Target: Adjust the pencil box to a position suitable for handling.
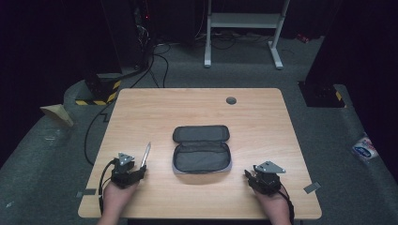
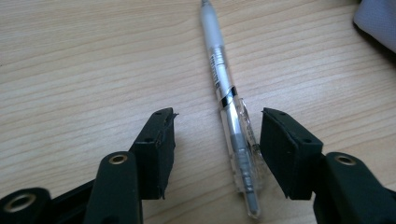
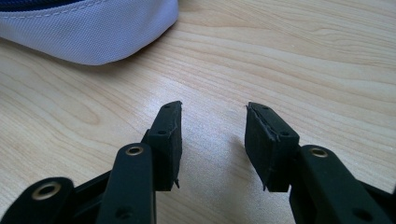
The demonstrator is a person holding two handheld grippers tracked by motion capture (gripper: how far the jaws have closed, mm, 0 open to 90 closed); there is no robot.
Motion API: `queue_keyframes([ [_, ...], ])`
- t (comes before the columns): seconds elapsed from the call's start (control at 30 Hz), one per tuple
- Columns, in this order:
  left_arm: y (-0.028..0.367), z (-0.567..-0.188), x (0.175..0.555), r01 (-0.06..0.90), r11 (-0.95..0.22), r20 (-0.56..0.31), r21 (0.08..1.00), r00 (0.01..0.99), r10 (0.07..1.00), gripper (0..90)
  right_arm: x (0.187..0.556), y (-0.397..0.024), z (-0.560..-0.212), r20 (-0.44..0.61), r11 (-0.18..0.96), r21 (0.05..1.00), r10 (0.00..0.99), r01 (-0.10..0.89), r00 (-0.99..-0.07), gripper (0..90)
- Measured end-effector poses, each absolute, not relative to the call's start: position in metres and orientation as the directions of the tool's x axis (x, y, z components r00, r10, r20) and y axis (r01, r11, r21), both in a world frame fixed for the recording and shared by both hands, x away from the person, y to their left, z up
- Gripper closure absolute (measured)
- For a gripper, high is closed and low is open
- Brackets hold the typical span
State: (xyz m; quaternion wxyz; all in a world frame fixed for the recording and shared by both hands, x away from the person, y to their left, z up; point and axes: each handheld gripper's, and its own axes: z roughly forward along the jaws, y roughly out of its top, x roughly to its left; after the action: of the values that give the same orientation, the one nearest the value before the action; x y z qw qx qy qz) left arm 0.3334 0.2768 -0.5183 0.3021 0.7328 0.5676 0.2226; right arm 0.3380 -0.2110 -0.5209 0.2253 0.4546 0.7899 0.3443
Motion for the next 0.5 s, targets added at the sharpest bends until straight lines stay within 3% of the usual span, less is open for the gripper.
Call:
queue_keyframes([
  [0.5,0.2801,-0.5149,0.3396,0.645,-0.205,-0.025,0.736,0.328,0.944,51.1,0.3407,-0.2099,-0.5218,-0.034,0.347,0.734,0.877,0.583,-0.480,54.7],
])
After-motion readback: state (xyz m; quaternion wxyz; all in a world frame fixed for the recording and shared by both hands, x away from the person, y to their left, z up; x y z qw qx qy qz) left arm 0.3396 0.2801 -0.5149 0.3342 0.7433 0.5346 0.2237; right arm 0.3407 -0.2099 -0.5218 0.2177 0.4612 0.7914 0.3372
